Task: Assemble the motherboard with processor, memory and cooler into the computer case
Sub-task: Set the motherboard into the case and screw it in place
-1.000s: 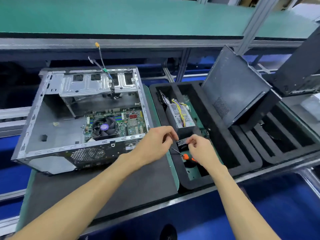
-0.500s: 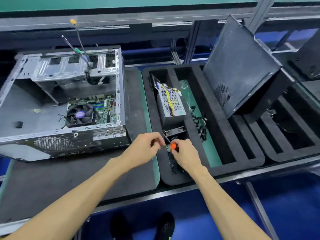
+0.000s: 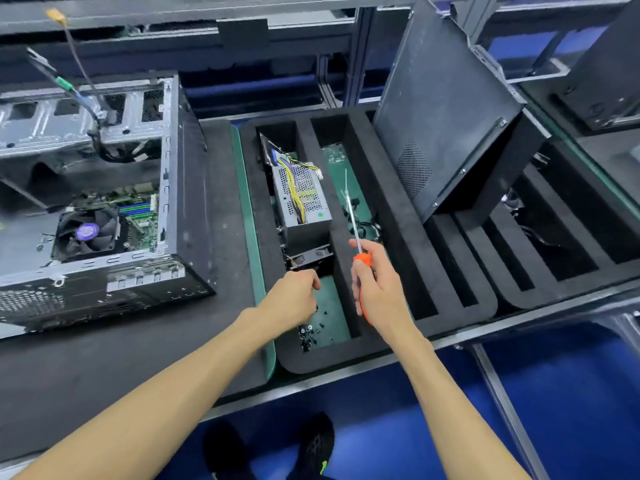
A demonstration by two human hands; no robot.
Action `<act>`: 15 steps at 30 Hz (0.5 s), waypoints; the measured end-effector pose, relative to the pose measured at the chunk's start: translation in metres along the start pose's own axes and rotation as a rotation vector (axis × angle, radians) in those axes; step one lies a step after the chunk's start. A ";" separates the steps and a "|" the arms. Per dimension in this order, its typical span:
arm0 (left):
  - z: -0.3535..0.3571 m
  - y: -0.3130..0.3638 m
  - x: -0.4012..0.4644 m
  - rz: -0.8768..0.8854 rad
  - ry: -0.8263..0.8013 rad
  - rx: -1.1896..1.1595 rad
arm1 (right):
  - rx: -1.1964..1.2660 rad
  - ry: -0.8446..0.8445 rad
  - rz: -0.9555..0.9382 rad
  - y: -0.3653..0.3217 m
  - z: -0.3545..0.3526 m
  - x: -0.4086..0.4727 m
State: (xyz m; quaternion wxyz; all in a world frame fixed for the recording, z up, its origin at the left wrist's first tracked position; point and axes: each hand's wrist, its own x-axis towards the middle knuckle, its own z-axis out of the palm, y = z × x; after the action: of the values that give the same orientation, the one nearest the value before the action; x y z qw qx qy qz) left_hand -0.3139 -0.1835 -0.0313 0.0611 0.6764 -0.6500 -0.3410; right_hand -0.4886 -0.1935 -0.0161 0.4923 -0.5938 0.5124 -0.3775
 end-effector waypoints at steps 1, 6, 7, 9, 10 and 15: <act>0.006 0.003 0.006 0.007 -0.032 0.064 | -0.018 0.005 0.024 0.004 -0.002 -0.002; 0.034 0.013 0.029 0.034 -0.149 0.340 | -0.055 0.017 0.084 0.017 -0.013 -0.011; 0.040 0.013 0.032 0.030 -0.154 0.382 | -0.069 0.018 0.088 0.019 -0.015 -0.012; 0.050 0.013 0.038 0.013 -0.157 0.434 | -0.082 0.021 0.101 0.022 -0.018 -0.014; 0.054 0.013 0.041 0.007 -0.154 0.448 | -0.086 0.020 0.108 0.024 -0.020 -0.014; 0.061 0.015 0.046 0.023 -0.140 0.489 | -0.080 0.023 0.138 0.030 -0.022 -0.014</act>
State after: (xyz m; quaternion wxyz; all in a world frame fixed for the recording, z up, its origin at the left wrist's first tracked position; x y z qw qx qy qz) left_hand -0.3629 -0.2063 -0.0874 -0.1455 0.6384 -0.7235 -0.2189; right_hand -0.5196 -0.1843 -0.0393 0.4872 -0.5720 0.5724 -0.3283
